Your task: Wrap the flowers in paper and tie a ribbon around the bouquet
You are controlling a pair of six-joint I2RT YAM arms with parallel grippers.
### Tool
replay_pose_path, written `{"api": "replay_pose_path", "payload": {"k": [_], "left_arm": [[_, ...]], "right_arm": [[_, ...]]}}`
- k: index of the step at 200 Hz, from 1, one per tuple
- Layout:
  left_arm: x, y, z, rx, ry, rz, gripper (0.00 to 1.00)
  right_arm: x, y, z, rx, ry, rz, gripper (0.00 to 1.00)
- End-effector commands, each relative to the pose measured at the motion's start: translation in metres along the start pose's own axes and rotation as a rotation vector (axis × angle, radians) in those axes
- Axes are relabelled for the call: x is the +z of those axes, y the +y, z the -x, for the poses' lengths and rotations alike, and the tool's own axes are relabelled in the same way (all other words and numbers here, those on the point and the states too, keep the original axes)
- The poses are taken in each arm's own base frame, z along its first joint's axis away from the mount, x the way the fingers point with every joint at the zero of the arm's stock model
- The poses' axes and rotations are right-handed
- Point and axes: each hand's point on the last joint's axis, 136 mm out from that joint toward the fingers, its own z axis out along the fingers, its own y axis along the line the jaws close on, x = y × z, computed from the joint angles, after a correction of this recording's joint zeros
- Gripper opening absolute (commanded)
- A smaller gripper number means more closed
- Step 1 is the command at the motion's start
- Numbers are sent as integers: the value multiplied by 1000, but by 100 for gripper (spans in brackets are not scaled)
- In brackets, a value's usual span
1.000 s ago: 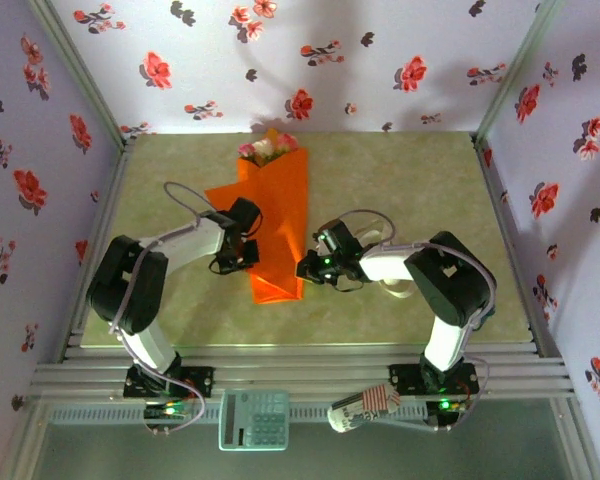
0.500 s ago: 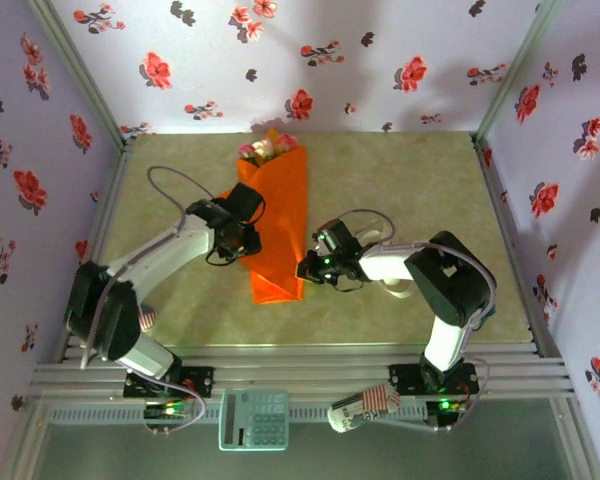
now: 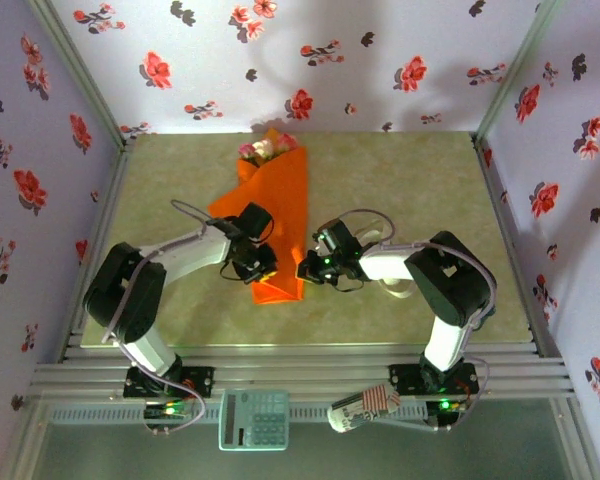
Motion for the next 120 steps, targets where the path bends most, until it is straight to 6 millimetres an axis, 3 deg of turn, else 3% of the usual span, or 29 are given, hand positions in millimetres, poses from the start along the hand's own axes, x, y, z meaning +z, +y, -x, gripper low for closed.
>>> {"api": "replay_pose_path", "payload": {"k": [1, 35, 73, 91, 120], "left_arm": [[10, 20, -6, 1, 19, 59, 10], [25, 44, -10, 6, 22, 116, 8], [34, 59, -11, 14, 25, 169, 7], [37, 61, -11, 21, 27, 176, 7], [37, 61, -10, 41, 28, 190, 6]], "right_arm": [[-6, 12, 0, -33, -2, 24, 16], [0, 20, 6, -41, 5, 76, 34], [3, 29, 12, -48, 2, 146, 35], [5, 29, 11, -53, 11, 149, 31], [7, 24, 11, -45, 7, 141, 12]]}}
